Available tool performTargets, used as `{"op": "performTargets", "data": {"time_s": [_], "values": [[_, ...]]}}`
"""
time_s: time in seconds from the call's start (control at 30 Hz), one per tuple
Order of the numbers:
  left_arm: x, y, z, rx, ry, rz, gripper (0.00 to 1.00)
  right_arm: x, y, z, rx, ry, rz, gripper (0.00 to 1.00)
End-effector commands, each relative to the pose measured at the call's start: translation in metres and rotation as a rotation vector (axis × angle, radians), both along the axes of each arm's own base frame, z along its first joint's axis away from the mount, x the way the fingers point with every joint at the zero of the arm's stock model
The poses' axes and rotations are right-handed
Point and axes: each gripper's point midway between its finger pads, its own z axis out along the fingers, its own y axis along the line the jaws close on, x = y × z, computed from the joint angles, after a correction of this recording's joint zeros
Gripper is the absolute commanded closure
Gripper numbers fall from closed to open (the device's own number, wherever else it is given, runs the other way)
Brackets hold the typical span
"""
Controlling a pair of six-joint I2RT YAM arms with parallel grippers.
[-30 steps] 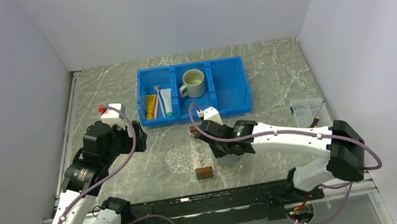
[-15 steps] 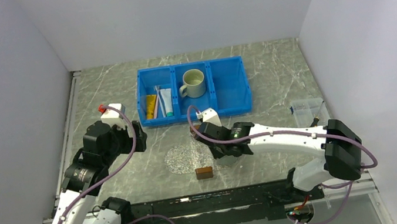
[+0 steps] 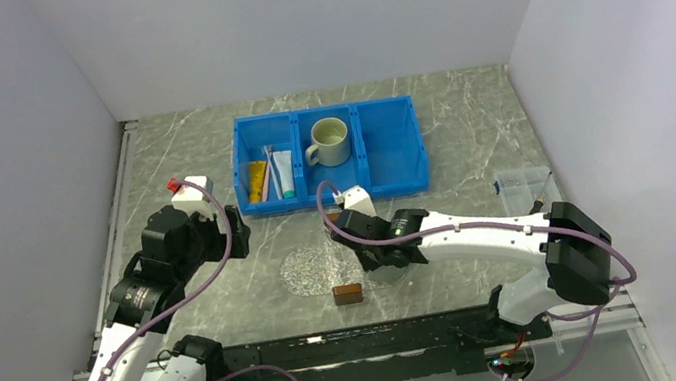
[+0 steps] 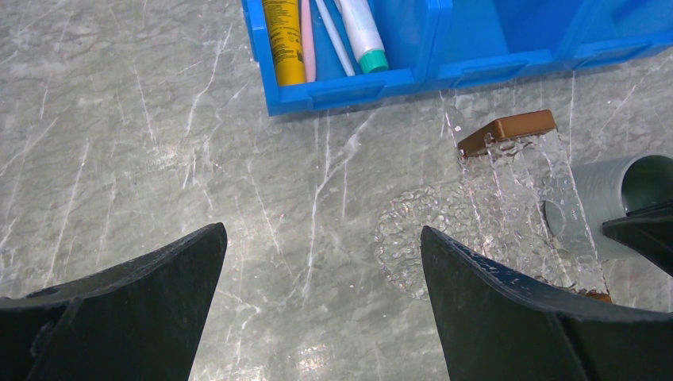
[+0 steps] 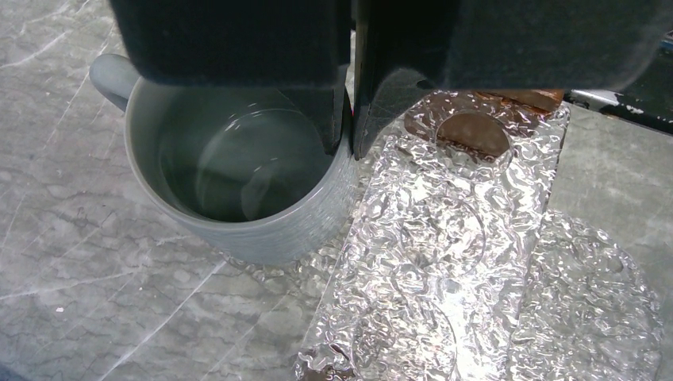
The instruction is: Prepare toiletry sets of a toothbrush and toothpaste on the tray
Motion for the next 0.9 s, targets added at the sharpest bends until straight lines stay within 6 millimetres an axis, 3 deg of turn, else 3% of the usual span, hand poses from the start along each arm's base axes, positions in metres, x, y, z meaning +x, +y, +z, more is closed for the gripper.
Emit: {"op": "performTargets", "data": {"time_s": [0.0,0.37,0.87], "values": [[0.0014,-0.0003,0.0054,-0.008,-0.02,-0.002,0.01,0.0134,0.0086,0.013,0.041,-0.074,-0.025,1.0],[0.0009,-0.0003,0.0061,-0.01,-0.022,-0.002,0.01,0.0145,0.0108,0.0084,0.029,-0.071,-0.021,1.0],[0.0007,-0.0008,0.0057,-0.011,-0.02,-0.003,0.01,0.0148,0.0102,0.0174,0.043,-0.081,-0.027,0.73]]}}
